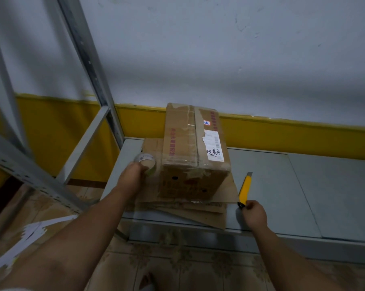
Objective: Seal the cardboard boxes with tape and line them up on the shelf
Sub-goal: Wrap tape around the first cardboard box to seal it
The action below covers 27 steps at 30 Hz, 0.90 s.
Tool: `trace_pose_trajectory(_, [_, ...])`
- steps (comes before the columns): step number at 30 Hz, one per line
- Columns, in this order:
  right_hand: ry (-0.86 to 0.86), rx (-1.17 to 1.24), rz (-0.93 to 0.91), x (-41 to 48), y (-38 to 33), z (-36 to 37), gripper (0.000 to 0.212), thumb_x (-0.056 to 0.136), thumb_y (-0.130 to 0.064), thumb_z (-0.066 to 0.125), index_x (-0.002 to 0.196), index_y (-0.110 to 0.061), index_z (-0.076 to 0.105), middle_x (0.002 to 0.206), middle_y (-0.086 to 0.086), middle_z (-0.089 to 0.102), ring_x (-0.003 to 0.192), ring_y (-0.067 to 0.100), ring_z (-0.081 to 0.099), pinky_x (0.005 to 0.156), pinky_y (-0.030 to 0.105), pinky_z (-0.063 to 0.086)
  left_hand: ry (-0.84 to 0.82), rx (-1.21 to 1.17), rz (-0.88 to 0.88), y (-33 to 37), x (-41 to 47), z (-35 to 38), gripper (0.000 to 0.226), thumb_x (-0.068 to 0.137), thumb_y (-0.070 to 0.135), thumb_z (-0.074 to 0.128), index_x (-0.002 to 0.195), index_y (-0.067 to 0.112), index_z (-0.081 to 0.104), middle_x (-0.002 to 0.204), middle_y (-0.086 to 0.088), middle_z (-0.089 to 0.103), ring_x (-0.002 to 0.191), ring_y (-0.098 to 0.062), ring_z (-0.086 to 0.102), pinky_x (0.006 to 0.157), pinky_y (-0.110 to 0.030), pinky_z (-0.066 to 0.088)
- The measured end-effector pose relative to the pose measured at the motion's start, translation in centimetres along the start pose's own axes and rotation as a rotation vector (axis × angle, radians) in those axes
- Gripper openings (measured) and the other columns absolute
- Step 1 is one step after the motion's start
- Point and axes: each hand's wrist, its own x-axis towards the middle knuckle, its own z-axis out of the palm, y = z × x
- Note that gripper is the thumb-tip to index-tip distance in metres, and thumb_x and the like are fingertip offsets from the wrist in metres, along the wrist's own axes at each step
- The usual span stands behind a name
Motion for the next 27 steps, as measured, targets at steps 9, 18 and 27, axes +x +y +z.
trace_pose_trajectory(9, [0.021,0.087,0.03,-0.1,-1.0,-0.7,0.036,0.093,-0.018,0.07,0.126,-0.002,0.065,0.116,0.023,0.069,0.104,0.041,0.064,0.085,0.04,0.052,0.04,0.135,0.103,3.3,-1.7,-2.0,0.043,0.092,0.017,0.068,0.135,0.022,0.069,0.141,-0.008,0.06,0.13,-0.029,0.053,0.11,-0.047,0.049])
trace_pose_trajectory(18, [0.131,0.455,-0.136,-1.0,-10.8,-5.4,0.025,0.102,-0.024,0.06,0.124,-0.013,0.068,0.123,0.008,0.068,0.117,0.028,0.061,0.101,0.04,0.047,0.19,-0.463,0.002,7.9,-2.4,-5.4,0.041,0.106,0.035,0.06,0.144,0.018,0.06,0.138,0.0,0.063,0.125,-0.018,0.06,0.105,-0.04,0.052])
trace_pose_trajectory(27, [-0.392,0.848,-0.035,-3.2,-18.4,-6.4,0.049,0.103,-0.062,0.042,0.126,-0.03,0.071,0.113,-0.001,0.078,0.108,0.024,0.073,0.095,0.045,0.056,-0.058,-0.997,-0.125,13.6,-5.3,-6.5,0.057,0.097,0.079,0.042,0.137,0.043,0.062,0.125,0.015,0.069,0.114,-0.009,0.063,0.1,-0.042,0.049])
